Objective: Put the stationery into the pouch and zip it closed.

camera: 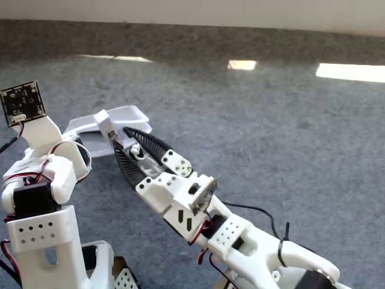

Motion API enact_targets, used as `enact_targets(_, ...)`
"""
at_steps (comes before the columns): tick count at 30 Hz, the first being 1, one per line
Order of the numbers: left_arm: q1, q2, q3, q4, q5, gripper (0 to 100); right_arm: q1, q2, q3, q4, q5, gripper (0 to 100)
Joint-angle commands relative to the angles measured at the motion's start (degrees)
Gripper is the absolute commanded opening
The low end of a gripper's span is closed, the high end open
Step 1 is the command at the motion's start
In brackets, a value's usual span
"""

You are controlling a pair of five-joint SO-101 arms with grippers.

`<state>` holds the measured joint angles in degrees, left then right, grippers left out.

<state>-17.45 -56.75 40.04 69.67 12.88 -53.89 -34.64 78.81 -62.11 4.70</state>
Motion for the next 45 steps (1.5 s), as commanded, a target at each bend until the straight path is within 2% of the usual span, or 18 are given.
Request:
enact_targets(1,0.9,0.1,-0.5,-0.3,-0.7,1,-0.7,-7.0,-0.2,8.0,-0.3,1.1)
enact_targets(3,0.9,0.1,-0.5,-0.3,-0.7,1,-0.7,-10.1,-0.4,18.0,-0.8,0.3)
enact_targets(7,0.9,0.1,-0.5,-0.3,-0.7,1,-0.4,-13.6,-5.1,33.5,-10.6,0.3)
enact_targets(10,0.9,0.1,-0.5,-0.3,-0.7,1,-0.3,-13.3,-11.6,46.3,-14.2,0.4)
enact_targets(15,0.9,0.1,-0.5,-0.3,-0.7,1,-0.3,-10.8,-22.4,60.0,-20.2,0.4)
enact_targets(27,-1.3,0.1,-0.5,-0.3,-0.7,1,0.6,4.0,-39.4,76.1,-23.6,0.5)
enact_targets(39,-1.3,0.1,-0.5,-0.3,-0.7,1,0.6,-11.5,-41.2,90.1,-23.4,1.0)
enact_targets(45,-1.3,0.1,-0.5,-0.3,-0.7,1,0.7,-14.3,-41.1,92.2,-23.3,1.0)
